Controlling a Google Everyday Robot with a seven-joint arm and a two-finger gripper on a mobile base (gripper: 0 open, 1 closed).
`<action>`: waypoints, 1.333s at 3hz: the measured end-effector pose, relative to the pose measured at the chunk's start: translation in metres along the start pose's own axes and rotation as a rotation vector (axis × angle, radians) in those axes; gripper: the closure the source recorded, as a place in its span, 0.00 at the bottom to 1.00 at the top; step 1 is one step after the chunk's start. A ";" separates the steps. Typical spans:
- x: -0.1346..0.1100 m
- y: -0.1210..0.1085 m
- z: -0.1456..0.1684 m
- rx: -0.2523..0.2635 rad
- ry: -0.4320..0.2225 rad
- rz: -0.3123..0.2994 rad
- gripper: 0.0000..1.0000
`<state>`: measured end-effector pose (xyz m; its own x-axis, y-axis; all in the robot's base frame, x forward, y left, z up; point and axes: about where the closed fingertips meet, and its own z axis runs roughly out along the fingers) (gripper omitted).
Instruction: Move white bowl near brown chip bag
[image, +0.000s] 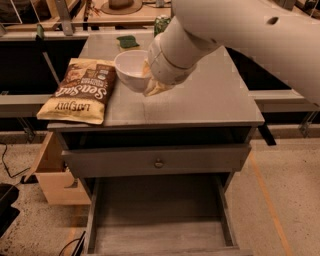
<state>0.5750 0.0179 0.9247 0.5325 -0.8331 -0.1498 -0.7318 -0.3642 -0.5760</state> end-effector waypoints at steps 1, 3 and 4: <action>-0.002 -0.011 0.031 -0.009 0.002 -0.037 1.00; -0.004 -0.013 0.100 -0.065 0.022 -0.094 1.00; -0.004 -0.013 0.099 -0.065 0.021 -0.095 0.82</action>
Offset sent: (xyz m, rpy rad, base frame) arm 0.0653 0.0564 -0.0785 -0.0948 -0.0052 0.0740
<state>0.6243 0.0676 0.8531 0.5924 -0.8018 -0.0791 -0.7045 -0.4679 -0.5336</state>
